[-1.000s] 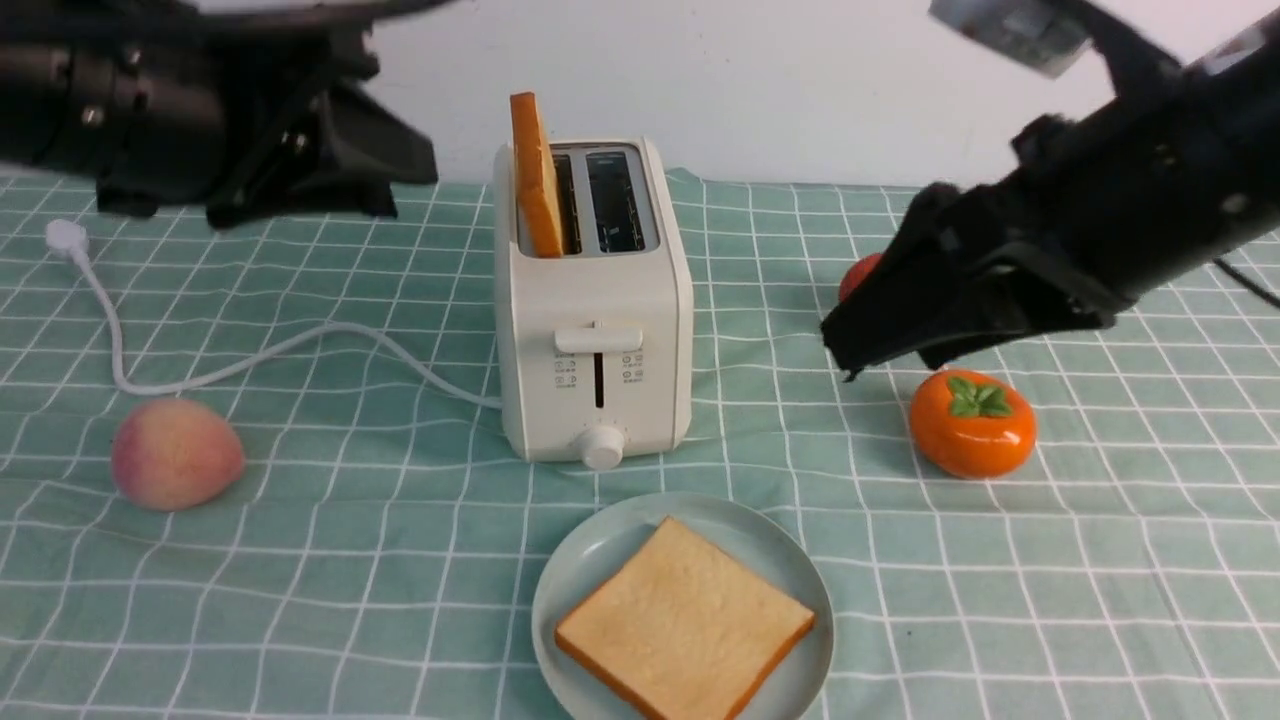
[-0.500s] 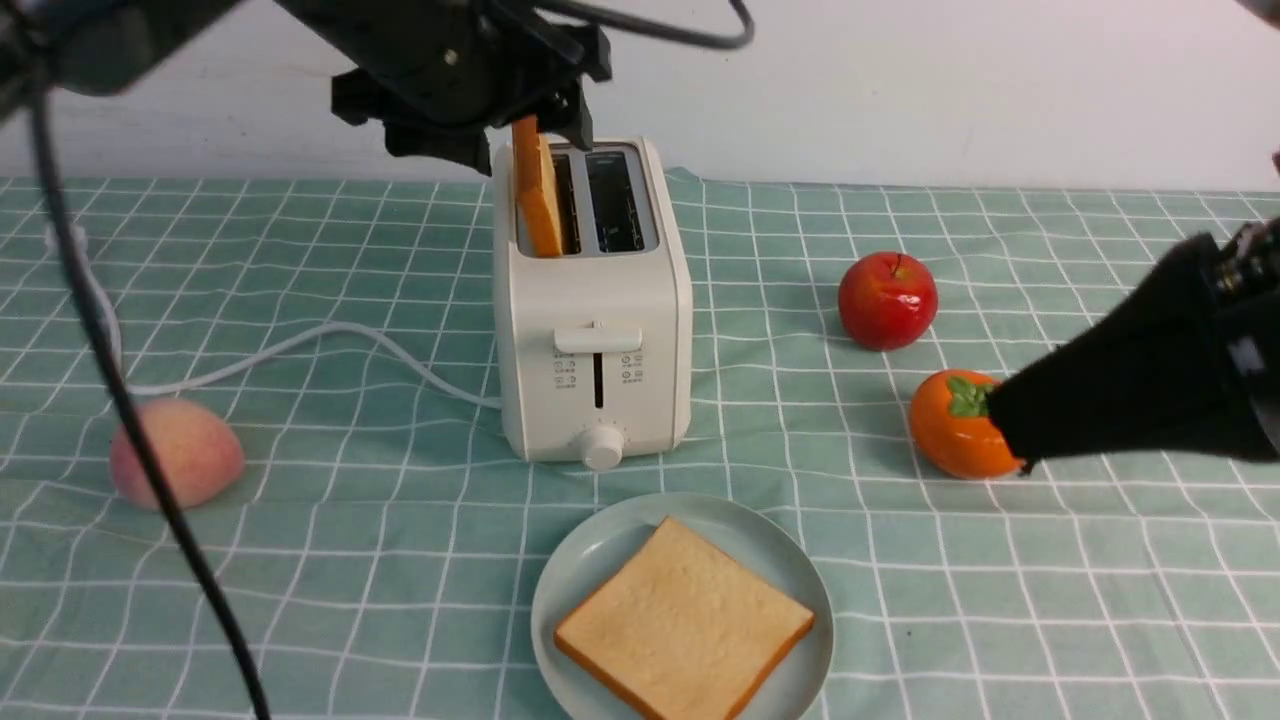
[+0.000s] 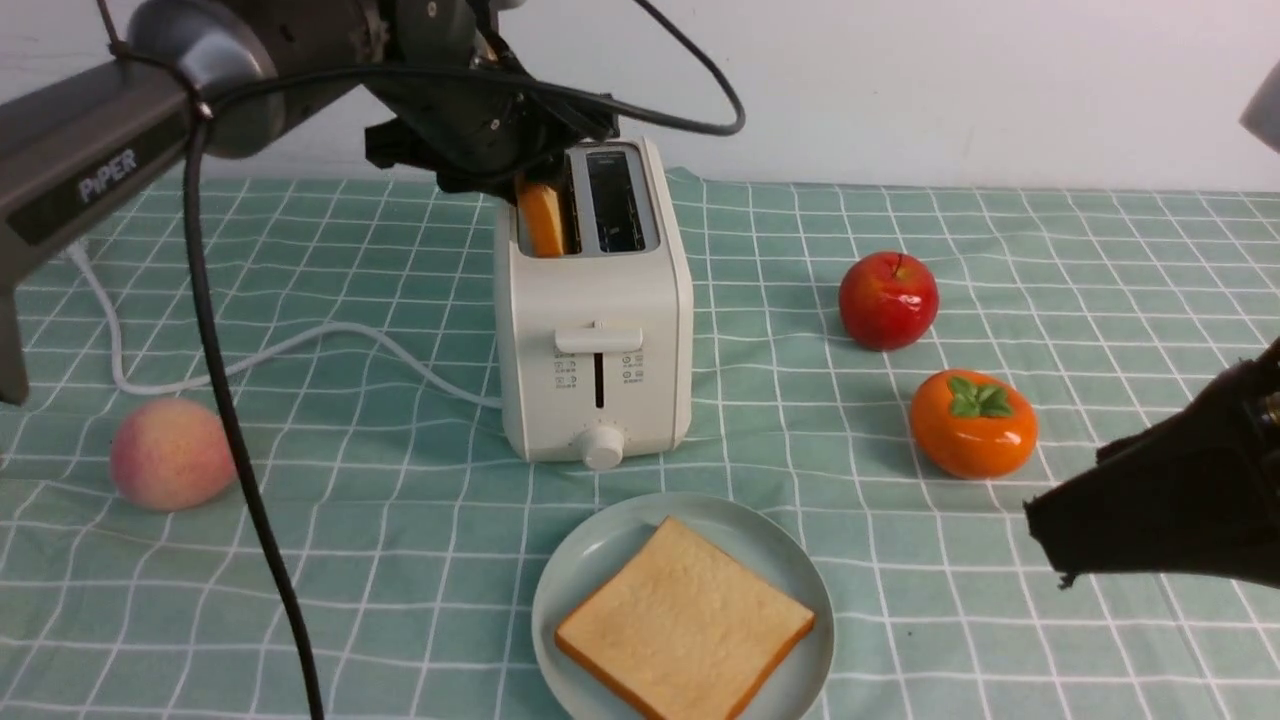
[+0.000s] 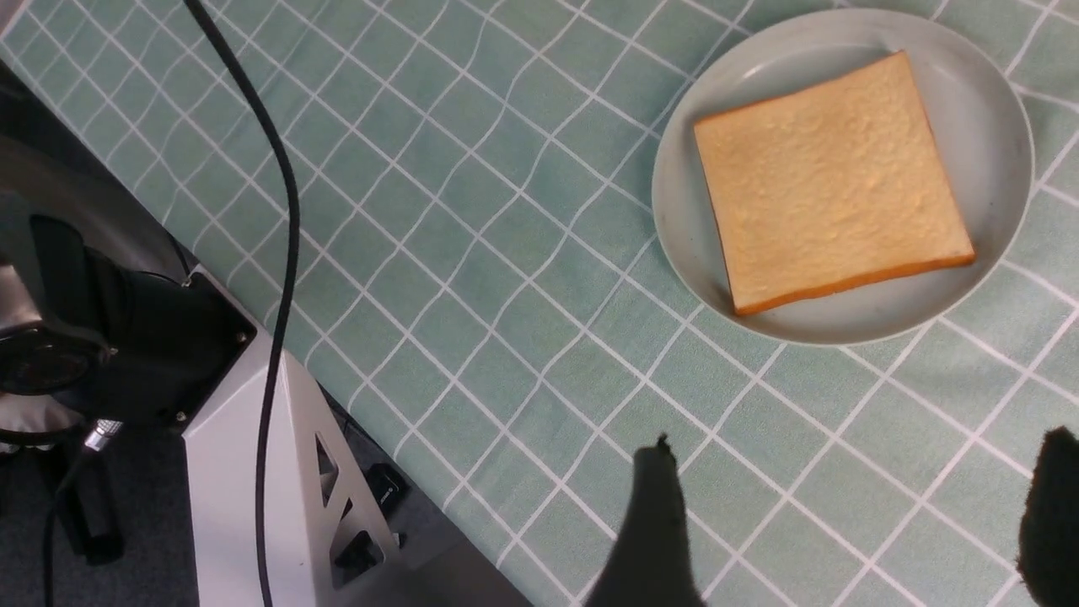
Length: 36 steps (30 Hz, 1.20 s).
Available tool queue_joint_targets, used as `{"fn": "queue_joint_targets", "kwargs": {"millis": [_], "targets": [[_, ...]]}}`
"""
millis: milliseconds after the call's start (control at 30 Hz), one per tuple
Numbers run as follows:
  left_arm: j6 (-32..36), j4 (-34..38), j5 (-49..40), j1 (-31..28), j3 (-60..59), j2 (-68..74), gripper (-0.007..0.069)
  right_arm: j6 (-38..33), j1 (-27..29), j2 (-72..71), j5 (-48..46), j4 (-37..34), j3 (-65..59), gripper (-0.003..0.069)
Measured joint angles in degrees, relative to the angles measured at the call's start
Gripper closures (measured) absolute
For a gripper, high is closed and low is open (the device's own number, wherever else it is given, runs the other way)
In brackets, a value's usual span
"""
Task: Take toasted bread from bread machine on blue coffee table place on plate.
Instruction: 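Reach for a toast slice standing in the toaster with the left gripper, then place the slice of bread on the plate with the left gripper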
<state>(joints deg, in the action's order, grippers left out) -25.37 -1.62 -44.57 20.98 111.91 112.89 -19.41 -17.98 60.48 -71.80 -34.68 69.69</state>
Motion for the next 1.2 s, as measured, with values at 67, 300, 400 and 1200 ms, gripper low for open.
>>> {"fn": "queue_joint_targets", "kwargs": {"millis": [67, 300, 400, 1200], "targets": [[1.3, 0.0, -1.1, 0.0, 0.0, -3.1, 0.0590, 0.0, 0.0, 0.0, 0.0, 0.0, 0.0, 0.0120], [4.0, -5.8, -10.2, -0.1, 0.1, -17.2, 0.0597, -0.1, 0.0, 0.0, 0.0, 0.0, -0.1, 0.0123], [5.9, -6.1, -17.2, -0.1, -1.0, -23.5, 0.0597, -0.1, 0.0, 0.0, 0.0, 0.0, -0.1, 0.0138], [37.1, 59.2, 3.6, 1.8, -46.9, -12.2, 0.0500, -0.2, 0.0, 0.0, 0.1, 0.0, -0.1, 0.0326]]}}
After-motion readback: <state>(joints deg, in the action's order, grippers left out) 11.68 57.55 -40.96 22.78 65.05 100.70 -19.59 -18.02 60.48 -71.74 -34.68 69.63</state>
